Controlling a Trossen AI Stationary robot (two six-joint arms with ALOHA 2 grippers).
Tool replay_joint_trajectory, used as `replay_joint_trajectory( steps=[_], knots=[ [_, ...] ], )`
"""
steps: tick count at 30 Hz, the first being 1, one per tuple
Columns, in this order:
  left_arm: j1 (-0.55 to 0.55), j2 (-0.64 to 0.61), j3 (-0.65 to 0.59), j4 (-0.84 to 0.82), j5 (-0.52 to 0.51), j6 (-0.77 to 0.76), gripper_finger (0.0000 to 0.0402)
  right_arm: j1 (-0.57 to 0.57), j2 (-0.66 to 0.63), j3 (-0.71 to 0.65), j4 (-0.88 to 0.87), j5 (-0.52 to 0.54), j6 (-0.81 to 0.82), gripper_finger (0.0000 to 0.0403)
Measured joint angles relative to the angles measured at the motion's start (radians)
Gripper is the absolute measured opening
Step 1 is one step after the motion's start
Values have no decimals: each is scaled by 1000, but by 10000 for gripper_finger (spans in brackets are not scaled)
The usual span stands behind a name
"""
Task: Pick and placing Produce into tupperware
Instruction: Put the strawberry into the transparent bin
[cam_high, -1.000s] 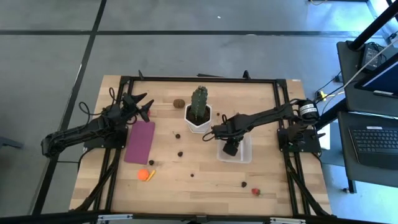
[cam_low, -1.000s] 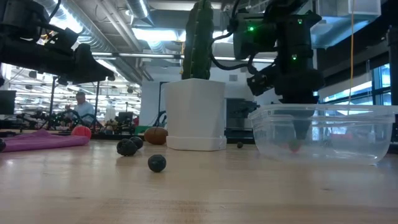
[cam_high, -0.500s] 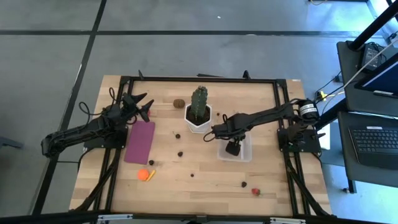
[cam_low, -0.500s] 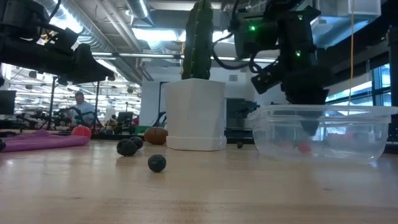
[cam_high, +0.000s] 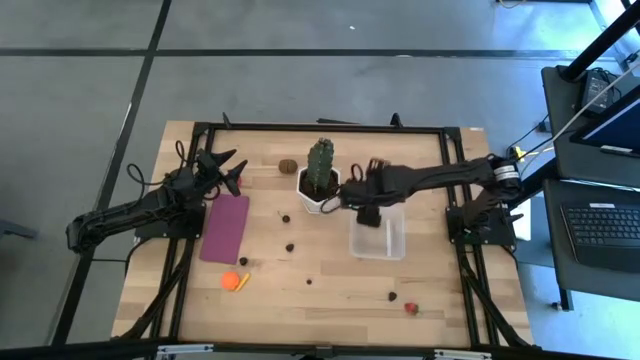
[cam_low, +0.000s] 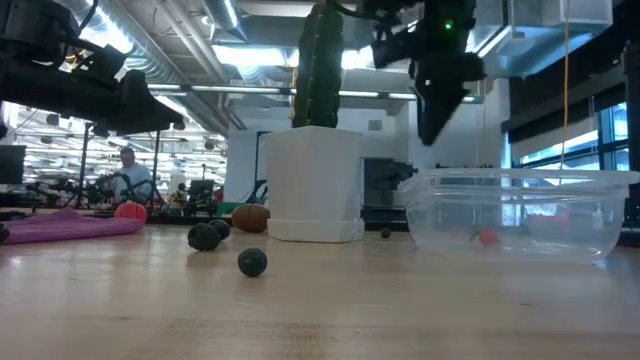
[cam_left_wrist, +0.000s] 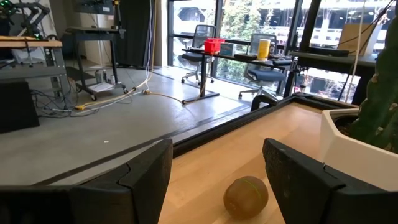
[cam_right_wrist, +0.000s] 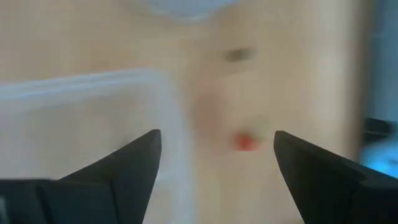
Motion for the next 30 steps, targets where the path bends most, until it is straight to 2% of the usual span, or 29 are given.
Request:
replay_joint_trajectory(
  steps=[3,5,12,15,22,24,30],
  knots=[
    [0,0,0,0,0,3,244,-15,-54,1,-49,180,31,312],
    [0,0,0,0,0,24,244,-27,-102,-18,-62,260,49,312],
    [0,0,0,0,0,53,244,-119,-287,-178,53,280,4,312],
    [0,0,0,0,0,53,244,-185,-352,-261,127,200,-16,312],
    [0,0,0,0,0,52,244,-363,-397,-442,411,-174,-149,312],
    [0,0,0,0,0,52,244,-408,-385,-477,455,-204,-167,312],
    [0,0,0,0,0,52,244,-502,-370,-520,521,-178,-216,312]
  ],
)
